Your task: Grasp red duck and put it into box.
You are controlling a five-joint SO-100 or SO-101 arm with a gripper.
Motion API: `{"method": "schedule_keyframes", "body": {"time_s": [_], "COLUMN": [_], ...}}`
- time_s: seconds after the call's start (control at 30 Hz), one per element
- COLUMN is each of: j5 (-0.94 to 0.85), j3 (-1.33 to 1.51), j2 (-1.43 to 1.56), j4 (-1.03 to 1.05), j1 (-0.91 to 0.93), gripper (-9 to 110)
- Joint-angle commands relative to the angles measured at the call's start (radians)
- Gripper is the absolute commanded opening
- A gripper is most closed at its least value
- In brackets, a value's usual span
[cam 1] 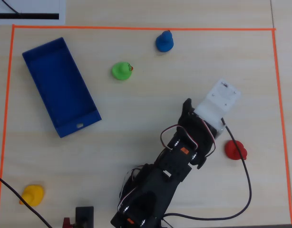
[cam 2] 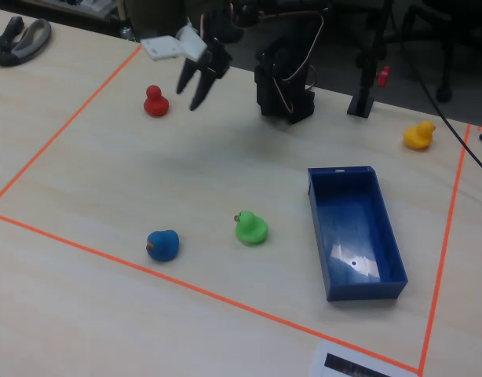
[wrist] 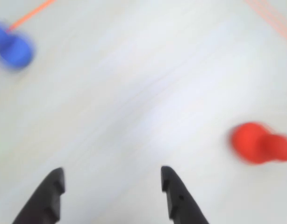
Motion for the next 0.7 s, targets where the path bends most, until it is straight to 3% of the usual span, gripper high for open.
{"method": "schedule_keyframes", "body": {"time_s": [0.0, 0.4, 0.67], "j5": [-0.097, -0.325, -0.356], "j3": [-0.107, -0.129, -0.210], "j2": [-0.118, -0.422, -0.506], "j4": [-0.091, -0.525, -0.456], "j1": [0.114, 0.465, 0.568], "gripper": [29, 32, 33]}}
